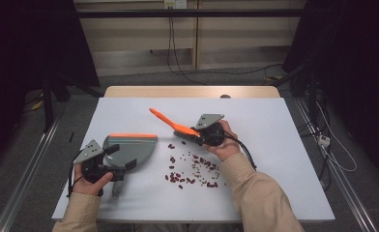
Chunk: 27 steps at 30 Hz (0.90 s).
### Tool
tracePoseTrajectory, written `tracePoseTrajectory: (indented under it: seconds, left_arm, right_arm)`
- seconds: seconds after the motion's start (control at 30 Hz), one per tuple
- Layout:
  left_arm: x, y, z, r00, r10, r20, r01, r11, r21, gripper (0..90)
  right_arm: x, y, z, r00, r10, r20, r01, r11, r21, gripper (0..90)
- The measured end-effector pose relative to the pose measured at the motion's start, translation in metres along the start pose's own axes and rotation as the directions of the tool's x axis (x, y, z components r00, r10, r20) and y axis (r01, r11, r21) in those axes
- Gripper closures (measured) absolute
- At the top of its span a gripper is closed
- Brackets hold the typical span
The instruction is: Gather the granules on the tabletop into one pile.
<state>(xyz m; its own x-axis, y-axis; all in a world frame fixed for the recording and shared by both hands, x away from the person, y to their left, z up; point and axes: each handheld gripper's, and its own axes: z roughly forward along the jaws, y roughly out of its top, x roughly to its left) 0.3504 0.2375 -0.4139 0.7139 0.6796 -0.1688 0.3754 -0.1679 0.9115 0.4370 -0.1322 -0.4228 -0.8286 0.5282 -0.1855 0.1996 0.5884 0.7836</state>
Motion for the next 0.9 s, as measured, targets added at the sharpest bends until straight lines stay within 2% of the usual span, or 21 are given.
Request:
tracePoseTrajectory:
  seconds: [0.1, 0.2, 0.67, 0.77, 0.9]
  left_arm:
    - [0.001, -0.001, 0.000, 1.0000, -0.003, -0.001, 0.003, 1.0000, -0.001, 5.7]
    - [0.001, -0.001, 0.000, 1.0000, -0.003, -0.001, 0.003, 1.0000, 0.001, 5.7]
    - [-0.002, 0.000, 0.002, 1.0000, 0.002, 0.000, -0.002, 1.0000, 0.004, 5.7]
    - [-0.002, 0.000, 0.002, 1.0000, 0.005, 0.002, -0.005, 1.0000, 0.001, 5.7]
    - [-0.002, 0.000, 0.002, 1.0000, 0.006, 0.000, -0.006, 1.0000, 0.003, 5.7]
  right_arm:
    - [0.006, 0.000, 0.000, 0.9992, -0.028, -0.030, 0.028, 1.000, 0.002, 71.5]
    - [0.009, -0.002, -0.005, 0.9974, -0.018, -0.069, 0.018, 1.000, -0.008, 71.5]
    - [0.039, -0.011, -0.030, 0.9860, -0.085, -0.143, 0.082, 0.996, -0.027, 71.5]
    - [0.043, -0.010, -0.035, 0.9839, -0.098, -0.149, 0.094, 0.995, -0.030, 71.5]
    - [0.039, -0.006, -0.039, 0.9884, -0.091, -0.122, 0.083, 0.994, -0.064, 71.5]
